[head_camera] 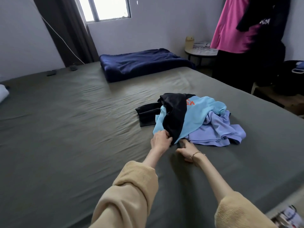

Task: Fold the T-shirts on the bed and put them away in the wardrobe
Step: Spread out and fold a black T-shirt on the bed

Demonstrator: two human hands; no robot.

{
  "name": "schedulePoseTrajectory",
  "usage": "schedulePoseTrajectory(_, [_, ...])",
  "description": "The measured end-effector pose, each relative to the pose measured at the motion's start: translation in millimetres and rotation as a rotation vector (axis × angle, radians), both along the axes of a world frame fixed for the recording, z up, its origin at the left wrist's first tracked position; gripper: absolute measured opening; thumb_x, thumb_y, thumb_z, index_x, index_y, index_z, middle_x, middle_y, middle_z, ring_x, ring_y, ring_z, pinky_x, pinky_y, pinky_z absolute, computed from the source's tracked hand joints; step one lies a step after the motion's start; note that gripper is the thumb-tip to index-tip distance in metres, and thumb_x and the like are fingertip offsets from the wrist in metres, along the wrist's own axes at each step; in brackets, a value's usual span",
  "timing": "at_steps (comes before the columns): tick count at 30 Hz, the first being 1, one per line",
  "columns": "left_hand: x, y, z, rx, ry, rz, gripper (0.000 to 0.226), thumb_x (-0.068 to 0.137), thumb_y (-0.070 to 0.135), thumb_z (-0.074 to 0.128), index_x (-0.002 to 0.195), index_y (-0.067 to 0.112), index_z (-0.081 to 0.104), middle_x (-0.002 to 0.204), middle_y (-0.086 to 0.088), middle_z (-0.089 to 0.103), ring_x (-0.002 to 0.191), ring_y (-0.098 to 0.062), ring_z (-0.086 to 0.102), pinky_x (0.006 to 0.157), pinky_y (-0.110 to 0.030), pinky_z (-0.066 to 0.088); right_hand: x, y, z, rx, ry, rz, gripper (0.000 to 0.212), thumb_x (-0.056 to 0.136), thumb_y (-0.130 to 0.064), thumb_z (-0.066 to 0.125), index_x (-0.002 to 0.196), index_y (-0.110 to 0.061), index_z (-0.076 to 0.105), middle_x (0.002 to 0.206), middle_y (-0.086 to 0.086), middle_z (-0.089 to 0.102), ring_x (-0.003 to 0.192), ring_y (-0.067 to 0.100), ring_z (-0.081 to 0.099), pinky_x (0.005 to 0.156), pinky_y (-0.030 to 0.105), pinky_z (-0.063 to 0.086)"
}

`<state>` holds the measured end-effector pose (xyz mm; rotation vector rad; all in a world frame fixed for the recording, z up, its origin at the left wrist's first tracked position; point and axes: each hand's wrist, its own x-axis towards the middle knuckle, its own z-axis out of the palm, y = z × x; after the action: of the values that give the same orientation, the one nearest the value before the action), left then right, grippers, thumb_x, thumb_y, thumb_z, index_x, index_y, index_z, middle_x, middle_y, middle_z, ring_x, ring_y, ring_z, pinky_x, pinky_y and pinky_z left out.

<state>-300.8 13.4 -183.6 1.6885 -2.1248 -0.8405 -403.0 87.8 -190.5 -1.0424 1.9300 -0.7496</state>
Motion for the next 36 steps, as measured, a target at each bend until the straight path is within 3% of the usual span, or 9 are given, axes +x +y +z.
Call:
schedulePoseTrajectory(3, [1.1, 1.1, -1.3, 0.046, -0.003, -0.050, 0.031, 0.085, 0.044, 0.062, 0.104, 0.019, 0.063, 0.106, 0.000, 0.066, 0.101, -0.021, 0.060, 0.080, -0.032, 0.045, 4.3, -1.5, -4.0, 0.001, 0.080, 0.040, 0.059, 0.084, -0.014, 0.058, 0.140, -0.017, 0.038, 0.143, 0.017, 0.031, 0.128, 0.031, 0.039, 0.100, 0.027, 0.036])
schedulePoseTrajectory(6, [-1.7, 0.1, 2.5, 0.088, 0.046, -0.044, 0.015, 0.088, 0.024, 0.055, 0.094, 0.017, 0.067, 0.101, -0.009, 0.068, 0.098, -0.028, 0.062, 0.076, -0.032, 0.046, 5.7, -1.3, -7.4, 0.005, 0.105, 0.043, 0.056, 0.085, -0.013, 0.055, 0.138, -0.018, 0.040, 0.143, 0.016, 0.033, 0.127, 0.032, 0.040, 0.105, 0.034, 0.036])
schedulePoseTrajectory(11, [11.0, 9.8, 0.5, 0.118, 0.226, 0.005, 0.021, 0.084, 0.006, 0.049, 0.066, 0.018, 0.053, 0.075, -0.011, 0.060, 0.081, -0.028, 0.061, 0.071, -0.035, 0.049, 3.4, 1.5, -5.4, -0.043, -0.040, -0.116, 0.036, 0.087, -0.012, 0.052, 0.124, -0.013, 0.056, 0.106, 0.005, 0.053, 0.096, 0.019, 0.050, 0.078, 0.025, 0.042])
schedulePoseTrajectory(14, [38.9, 9.9, 1.4, 0.123, 0.244, -0.028, 0.016, 0.084, 0.004, 0.050, 0.078, 0.016, 0.060, 0.068, -0.001, 0.055, 0.070, -0.017, 0.052, 0.062, -0.027, 0.039, 5.4, 3.7, -7.2, -0.067, -0.099, -0.292, 0.025, 0.088, -0.015, 0.052, 0.110, -0.009, 0.062, 0.095, 0.009, 0.062, 0.093, 0.023, 0.059, 0.079, 0.027, 0.046])
schedulePoseTrajectory(19, [118.4, 10.8, 19.1, 0.308, 0.309, -0.192, 0.021, 0.088, -0.007, 0.046, 0.092, 0.008, 0.059, 0.051, 0.009, 0.052, 0.037, 0.004, 0.042, 0.046, -0.015, 0.031, 27.0, 10.4, 0.6, -0.124, -0.298, -0.368, 0.018, 0.093, -0.005, 0.046, 0.107, -0.004, 0.058, 0.092, 0.012, 0.059, 0.060, 0.010, 0.053, 0.043, 0.011, 0.040])
schedulePoseTrajectory(24, [222.0, 13.7, 38.0, 0.436, 0.359, -0.168, 0.028, 0.093, -0.005, 0.043, 0.087, 0.015, 0.061, 0.072, 0.002, 0.048, 0.044, 0.003, 0.042, 0.045, -0.010, 0.030, 67.1, 8.9, 10.5, -0.094, -0.505, -0.339, 0.020, 0.095, -0.010, 0.045, 0.112, -0.005, 0.054, 0.111, 0.019, 0.061, 0.070, 0.015, 0.057, 0.061, 0.024, 0.037])
schedulePoseTrajectory(27, [287.3, 23.3, 44.6, 0.532, 0.355, -0.155, 0.019, 0.085, 0.003, 0.053, 0.092, 0.015, 0.066, 0.069, 0.006, 0.050, 0.049, 0.001, 0.040, 0.049, -0.015, 0.026, 99.1, 4.4, 14.1, -0.089, -0.609, -0.323, 0.022, 0.096, -0.013, 0.044, 0.116, -0.007, 0.052, 0.128, 0.018, 0.056, 0.107, 0.028, 0.059, 0.069, 0.028, 0.040])
schedulePoseTrajectory(32, [382.4, 50.9, 51.0, 0.663, 0.109, -0.171, 0.028, 0.086, -0.006, 0.044, 0.084, 0.013, 0.064, 0.058, 0.012, 0.053, 0.047, 0.002, 0.044, 0.048, -0.012, 0.028, 168.4, -3.9, 16.6, -0.073, -0.752, -0.266, 0.038, 0.097, -0.016, 0.047, 0.132, -0.001, 0.046, 0.137, 0.016, 0.048, 0.124, 0.028, 0.050, 0.095, 0.037, 0.041])
schedulePoseTrajectory(36, [431.3, 74.0, 46.1, 0.790, -0.008, -0.126, 0.029, 0.087, -0.001, 0.049, 0.073, 0.019, 0.065, 0.056, 0.011, 0.056, 0.047, 0.002, 0.046, 0.050, -0.011, 0.034, 223.2, -4.6, 7.8, -0.023, -0.769, -0.202, 0.050, 0.093, -0.017, 0.056, 0.137, 0.000, 0.038, 0.131, 0.016, 0.053, 0.086, 0.022, 0.062, 0.060, 0.027, 0.056])
